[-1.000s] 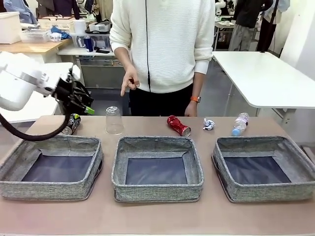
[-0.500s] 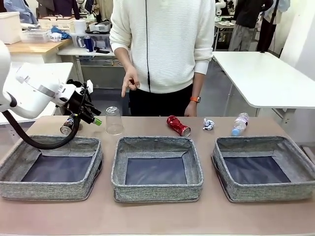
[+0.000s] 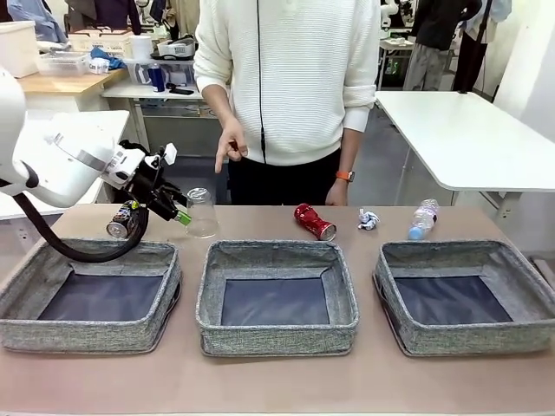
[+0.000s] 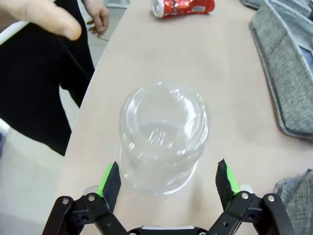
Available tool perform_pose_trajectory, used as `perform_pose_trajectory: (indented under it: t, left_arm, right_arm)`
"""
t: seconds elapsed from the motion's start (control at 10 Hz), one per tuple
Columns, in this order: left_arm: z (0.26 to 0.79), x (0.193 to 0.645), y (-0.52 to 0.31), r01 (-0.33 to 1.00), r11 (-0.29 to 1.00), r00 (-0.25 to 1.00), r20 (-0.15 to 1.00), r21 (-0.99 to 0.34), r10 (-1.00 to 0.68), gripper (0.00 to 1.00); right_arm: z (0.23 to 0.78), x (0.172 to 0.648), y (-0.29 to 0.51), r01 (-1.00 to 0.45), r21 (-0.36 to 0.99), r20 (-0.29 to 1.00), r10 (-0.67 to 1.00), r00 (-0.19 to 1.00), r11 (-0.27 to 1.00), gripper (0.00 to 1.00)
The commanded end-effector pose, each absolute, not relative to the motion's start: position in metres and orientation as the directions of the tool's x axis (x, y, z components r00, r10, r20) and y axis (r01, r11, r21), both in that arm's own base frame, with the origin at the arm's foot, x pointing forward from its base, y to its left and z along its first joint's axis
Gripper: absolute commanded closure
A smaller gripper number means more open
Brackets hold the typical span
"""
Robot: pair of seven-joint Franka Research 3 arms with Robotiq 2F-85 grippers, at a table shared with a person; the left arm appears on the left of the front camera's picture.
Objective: Sort the waste into the appropriate baskets.
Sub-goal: Pick up the waste item pointed out by the person.
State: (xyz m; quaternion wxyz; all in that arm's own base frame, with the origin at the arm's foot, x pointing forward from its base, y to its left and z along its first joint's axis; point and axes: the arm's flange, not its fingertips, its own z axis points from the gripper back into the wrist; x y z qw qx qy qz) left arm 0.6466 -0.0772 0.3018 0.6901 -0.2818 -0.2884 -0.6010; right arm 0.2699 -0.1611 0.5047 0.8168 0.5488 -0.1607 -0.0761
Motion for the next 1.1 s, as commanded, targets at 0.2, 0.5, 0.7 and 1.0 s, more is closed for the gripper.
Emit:
perform_pose_trajectory:
  t: [0.2, 0.5, 0.7, 1.0]
  left_arm:
    - [0.294, 0.657, -0.091, 0.995, 0.079, 0.099, 0.779, -0.064, -0.619, 0.0]
    - [0.283, 0.664, -0.098, 0.993, 0.037, 0.118, 0.855, -0.115, -0.505, 0.0]
    - [0.275, 0.667, -0.1, 0.987, 0.019, 0.147, 0.867, -0.157, -0.476, 0.0]
    - [0.269, 0.664, -0.107, 0.992, 0.056, 0.123, 0.88, -0.109, -0.459, 0.19]
  right_arm:
    - [0.504, 0.27, -0.159, -0.082, 0.924, 0.204, -0.3, 0.932, 0.374, 0.0]
    - [0.504, 0.27, -0.159, -0.082, 0.924, 0.204, -0.3, 0.932, 0.374, 0.0]
    - [0.504, 0.27, -0.159, -0.082, 0.924, 0.204, -0.3, 0.932, 0.374, 0.0]
    - [0.504, 0.27, -0.159, -0.082, 0.924, 0.204, -0.3, 0.932, 0.374, 0.0]
